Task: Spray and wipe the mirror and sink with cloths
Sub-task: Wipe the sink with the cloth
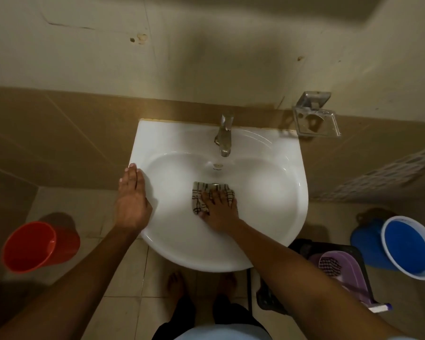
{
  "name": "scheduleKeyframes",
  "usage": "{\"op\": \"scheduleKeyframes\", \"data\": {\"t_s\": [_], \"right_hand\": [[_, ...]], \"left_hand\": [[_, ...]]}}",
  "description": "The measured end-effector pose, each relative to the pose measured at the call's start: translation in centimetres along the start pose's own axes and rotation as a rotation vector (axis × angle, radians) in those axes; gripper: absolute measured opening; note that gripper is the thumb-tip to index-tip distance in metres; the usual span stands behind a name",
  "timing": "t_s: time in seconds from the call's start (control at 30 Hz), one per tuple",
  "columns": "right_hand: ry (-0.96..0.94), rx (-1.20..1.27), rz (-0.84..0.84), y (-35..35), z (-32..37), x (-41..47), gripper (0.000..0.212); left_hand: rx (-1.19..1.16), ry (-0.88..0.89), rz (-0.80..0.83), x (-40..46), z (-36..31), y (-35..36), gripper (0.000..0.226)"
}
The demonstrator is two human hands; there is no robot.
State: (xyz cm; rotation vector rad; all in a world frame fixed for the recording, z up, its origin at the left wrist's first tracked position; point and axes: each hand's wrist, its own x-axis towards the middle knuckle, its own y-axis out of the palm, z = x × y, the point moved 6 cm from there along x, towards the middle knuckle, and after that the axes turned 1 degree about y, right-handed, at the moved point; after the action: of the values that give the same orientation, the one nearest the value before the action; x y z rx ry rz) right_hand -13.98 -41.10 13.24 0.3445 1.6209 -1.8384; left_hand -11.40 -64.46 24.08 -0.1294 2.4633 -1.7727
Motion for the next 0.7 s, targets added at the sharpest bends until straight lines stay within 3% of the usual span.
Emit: {"op": "scheduleKeyframes", "data": {"t_s": [0.33,0.47,0.7], "right_hand": [[0.198,0.115,-0.150,1.0,-1.9,-4.4,0.071],[0.163,0.230,-0.061,2.2,2.5,-4.5,0.068],[0.017,0.484,-0.080,0.6,12.5,-0.6,0.068]], "left_hand": [[-0.050,0.017,-0.015,0.1,0.0,0.4,0.071],[-0.075,0.021,-0.029,0.3,0.2,0.3,0.071],[-0.100,0.037,-0.036,0.1,0.2,0.1,0.075]]}}
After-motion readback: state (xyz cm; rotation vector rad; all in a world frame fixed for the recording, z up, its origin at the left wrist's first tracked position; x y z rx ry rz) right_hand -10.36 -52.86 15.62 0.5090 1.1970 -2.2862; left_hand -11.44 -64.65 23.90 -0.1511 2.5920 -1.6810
